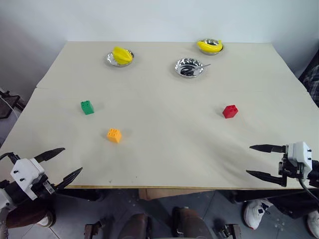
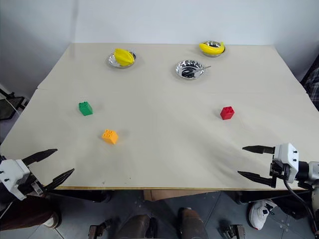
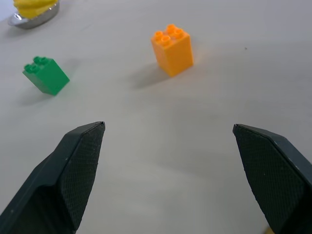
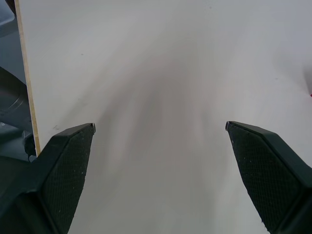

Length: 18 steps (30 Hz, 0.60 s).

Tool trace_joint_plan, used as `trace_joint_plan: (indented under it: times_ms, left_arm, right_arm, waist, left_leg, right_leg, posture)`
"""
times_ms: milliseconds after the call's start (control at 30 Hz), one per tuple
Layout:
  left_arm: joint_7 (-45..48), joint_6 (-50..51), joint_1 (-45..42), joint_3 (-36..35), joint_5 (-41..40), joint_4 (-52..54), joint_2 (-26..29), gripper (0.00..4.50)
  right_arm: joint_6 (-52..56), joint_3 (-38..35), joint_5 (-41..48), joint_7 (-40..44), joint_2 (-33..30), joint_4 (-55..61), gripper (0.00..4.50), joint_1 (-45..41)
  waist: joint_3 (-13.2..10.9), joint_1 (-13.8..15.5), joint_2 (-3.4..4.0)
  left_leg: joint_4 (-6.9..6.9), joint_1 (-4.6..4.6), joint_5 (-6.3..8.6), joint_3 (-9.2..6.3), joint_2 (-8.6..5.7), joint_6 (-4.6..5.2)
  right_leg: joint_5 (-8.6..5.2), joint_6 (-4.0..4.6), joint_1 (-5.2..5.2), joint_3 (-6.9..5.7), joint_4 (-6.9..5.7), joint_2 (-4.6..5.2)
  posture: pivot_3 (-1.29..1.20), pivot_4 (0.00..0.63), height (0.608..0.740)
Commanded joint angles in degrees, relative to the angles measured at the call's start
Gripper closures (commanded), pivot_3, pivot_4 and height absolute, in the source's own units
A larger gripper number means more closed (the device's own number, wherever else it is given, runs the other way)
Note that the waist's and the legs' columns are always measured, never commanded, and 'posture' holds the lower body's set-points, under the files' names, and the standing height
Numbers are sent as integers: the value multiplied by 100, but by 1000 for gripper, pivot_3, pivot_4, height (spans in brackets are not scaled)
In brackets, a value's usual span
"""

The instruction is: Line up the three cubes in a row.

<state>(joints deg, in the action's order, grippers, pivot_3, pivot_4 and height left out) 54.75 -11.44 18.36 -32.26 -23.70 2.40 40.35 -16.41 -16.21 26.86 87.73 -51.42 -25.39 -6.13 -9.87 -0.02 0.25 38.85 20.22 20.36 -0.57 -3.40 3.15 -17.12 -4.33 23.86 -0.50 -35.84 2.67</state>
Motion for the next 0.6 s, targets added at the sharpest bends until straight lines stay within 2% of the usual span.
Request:
trace_joint_plan:
  times_ms: [33, 233, 333, 500, 600]
  left_arm:
    - [51, 35, -23, -1, -90, 30, 42, 23]
    - [238, 1199, -114, 161, -1408, 975, -104, 23]
    - [-329, 1694, -427, 484, -1980, 1821, -486, 23]
    - [-527, 1826, -696, 1054, -1794, 2260, -794, 23]
    - [-552, 1782, -922, 1345, -1609, 2201, -894, 23]
  right_arm:
    - [-59, -171, 133, -120, 156, 143, 0, 28]
    - [794, -927, 565, -1554, 582, 538, 0, 300]
    - [1089, -1375, 749, -2560, 1044, 854, 0, 560]
    - [1195, -1596, 661, -4130, 2054, 1391, 0, 679]
    - [1187, -1421, 529, -4564, 2415, 1589, 0, 590]
  waist:
    - [0, 0, 0]
    - [-1, 27, 2]
    - [0, 79, 3]
    - [8, 85, 15]
    - [11, 49, 28]
  left_leg:
    - [-1, -1, 0, 0, 0, 0]
    - [1, 0, 2, -4, 1, 0]
    - [4, 0, 2, -13, 0, 1]
    - [3, -7, 2, -17, 0, -11]
    - [4, -8, -1, -16, 0, -16]
  right_leg:
    - [0, 0, -1, 0, 0, 0]
    - [0, 0, -3, 0, 0, 0]
    - [0, -1, -14, -1, 8, 0]
    - [1, -2, -14, -1, -2, -6]
    - [1, -2, -13, 0, -8, -8]
  posture:
    - [0, 150, 740]
    - [0, 150, 740]
    - [0, 150, 740]
    - [0, 150, 740]
    - [0, 150, 740]
